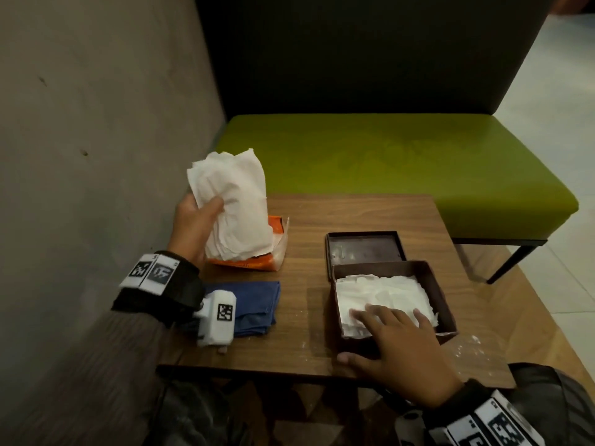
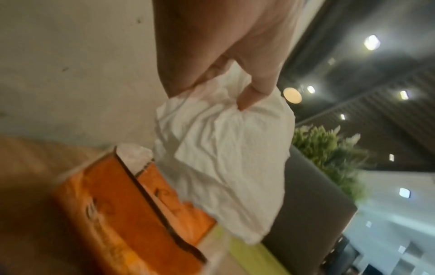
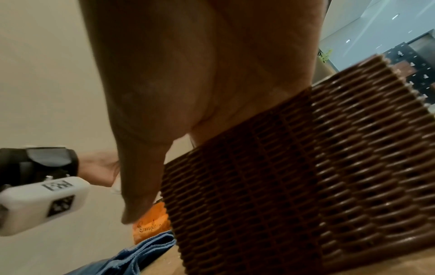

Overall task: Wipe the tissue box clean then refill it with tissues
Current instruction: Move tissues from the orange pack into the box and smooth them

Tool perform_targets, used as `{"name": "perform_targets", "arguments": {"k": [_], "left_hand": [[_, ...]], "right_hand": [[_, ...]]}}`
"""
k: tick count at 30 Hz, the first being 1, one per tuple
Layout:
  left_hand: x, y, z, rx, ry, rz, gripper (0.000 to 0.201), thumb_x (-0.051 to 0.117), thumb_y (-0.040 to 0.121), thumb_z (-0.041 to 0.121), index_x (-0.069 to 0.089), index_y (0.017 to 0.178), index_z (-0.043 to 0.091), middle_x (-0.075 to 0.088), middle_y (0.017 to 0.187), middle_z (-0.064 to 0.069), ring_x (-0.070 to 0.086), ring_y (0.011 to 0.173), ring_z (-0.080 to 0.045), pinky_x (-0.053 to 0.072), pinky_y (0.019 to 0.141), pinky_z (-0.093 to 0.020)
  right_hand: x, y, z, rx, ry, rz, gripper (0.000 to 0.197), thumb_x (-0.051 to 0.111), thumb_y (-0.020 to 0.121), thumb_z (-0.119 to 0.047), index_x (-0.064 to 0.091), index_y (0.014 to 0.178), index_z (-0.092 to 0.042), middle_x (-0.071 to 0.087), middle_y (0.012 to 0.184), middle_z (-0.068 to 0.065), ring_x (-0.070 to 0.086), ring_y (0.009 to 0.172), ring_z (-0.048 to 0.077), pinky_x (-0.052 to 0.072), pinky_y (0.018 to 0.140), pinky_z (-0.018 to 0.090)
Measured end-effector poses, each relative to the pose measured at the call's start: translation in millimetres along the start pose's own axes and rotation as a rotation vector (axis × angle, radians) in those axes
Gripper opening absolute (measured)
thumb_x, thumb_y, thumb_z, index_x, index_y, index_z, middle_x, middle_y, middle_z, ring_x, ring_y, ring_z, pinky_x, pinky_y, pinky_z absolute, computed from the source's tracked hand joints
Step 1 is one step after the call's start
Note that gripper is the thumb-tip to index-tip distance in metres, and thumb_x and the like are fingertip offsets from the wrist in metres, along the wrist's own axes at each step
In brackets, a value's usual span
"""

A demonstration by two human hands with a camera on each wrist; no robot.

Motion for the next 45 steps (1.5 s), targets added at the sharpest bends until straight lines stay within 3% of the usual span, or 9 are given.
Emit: {"name": "perform_targets", "arguments": {"k": [3,6,9,14,19,32,38,42,45], "left_hand": [[9.9,-36.4,-3.2,-0.201,-0.238,-0.164,0.038,0.045,0.089,0.002,0.052,0.125,0.009,0.061,0.124,-0.014,0.061,0.107,-0.026,0.053,0.085,-0.038],[22.3,-80.4,-6.0,-0.311,-0.329,-0.29,0.04,0.038,0.088,0.0,0.054,0.122,0.013,0.063,0.118,-0.007,0.062,0.101,-0.02,0.053,0.074,-0.03],[37.4,-125.1,-15.5,-0.414,-0.4,-0.402,0.037,0.038,0.088,0.003,0.059,0.115,0.017,0.066,0.117,-0.006,0.06,0.108,-0.025,0.048,0.091,-0.04],[63.8,-180.1,-30.6,-0.573,-0.424,-0.446,0.038,0.043,0.089,0.013,0.054,0.124,0.005,0.06,0.124,-0.021,0.056,0.116,-0.035,0.041,0.101,-0.051],[79.8,-214.4,-18.8,-0.534,-0.477,-0.485,0.031,0.041,0.096,0.027,0.06,0.115,0.012,0.068,0.113,-0.012,0.064,0.104,-0.025,0.049,0.088,-0.038],[84.9,-237.6,-14.5,-0.268,-0.228,-0.617,0.04,0.067,0.08,0.017,0.057,0.119,0.019,0.071,0.109,-0.003,0.068,0.1,-0.018,0.054,0.086,-0.035],[66.2,-212.3,-4.2,-0.045,0.223,-0.79,0.038,0.077,0.075,0.022,0.061,0.109,0.028,0.072,0.097,0.006,0.068,0.087,-0.007,0.054,0.074,-0.025],[77.1,-213.0,6.5,0.084,0.38,-0.942,0.029,0.077,0.074,0.017,0.063,0.096,0.029,0.071,0.081,0.014,0.065,0.077,0.003,0.046,0.061,-0.01],[70.5,-203.8,0.3,0.078,0.391,-0.859,0.04,0.081,0.069,0.032,0.061,0.103,0.029,0.07,0.094,0.009,0.065,0.085,0.0,0.047,0.066,-0.013]], "right_hand": [[-7.9,-3.9,-2.1,-0.034,0.196,0.157,0.113,-0.006,0.051,-0.096,0.019,0.146,-0.039,0.025,0.154,-0.012,0.019,0.142,0.008,0.007,0.119,0.044],[-24.4,-16.2,-8.5,-0.123,0.572,0.4,0.085,0.027,0.07,-0.086,0.037,0.139,-0.036,0.041,0.136,-0.024,0.032,0.128,-0.009,0.026,0.112,0.022],[-33.6,-25.3,-18.8,-0.127,0.989,0.384,0.071,0.04,0.074,-0.08,0.049,0.13,-0.036,0.055,0.122,-0.024,0.049,0.114,-0.013,0.041,0.09,0.007],[-26.0,-30.4,-29.9,-0.098,1.369,0.181,0.061,0.049,0.08,-0.07,0.059,0.119,-0.025,0.067,0.116,-0.008,0.064,0.106,0.005,0.052,0.09,0.027],[-15.3,-43.6,-30.7,-0.054,1.646,0.113,0.05,0.053,0.086,-0.051,0.058,0.125,-0.021,0.069,0.117,-0.001,0.066,0.108,0.014,0.049,0.099,0.036],[-6.3,-49.3,-36.1,0.002,1.711,0.295,0.068,0.058,0.078,-0.061,0.05,0.132,-0.02,0.066,0.121,0.005,0.065,0.109,0.022,0.05,0.097,0.047],[-35.5,-65.6,-4.5,-0.025,1.286,0.488,0.1,0.083,0.063,-0.046,0.026,0.143,-0.028,0.048,0.126,-0.009,0.05,0.115,0.006,0.044,0.097,0.026],[-42.1,-57.3,-6.6,-0.128,0.82,0.325,0.046,0.081,0.069,-0.039,0.064,0.106,-0.018,0.066,0.097,-0.009,0.061,0.092,0.008,0.052,0.084,0.03],[-36.1,-53.2,6.3,-0.101,0.949,0.396,0.015,0.076,0.078,-0.03,0.069,0.083,-0.018,0.071,0.082,-0.001,0.066,0.079,0.012,0.055,0.074,0.035]]}}
Point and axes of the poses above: each hand's wrist, its own y-axis towards the middle knuckle, its own x-axis out of the palm, z = x × y, the point moved 4 cm from there along y, towards the middle knuckle
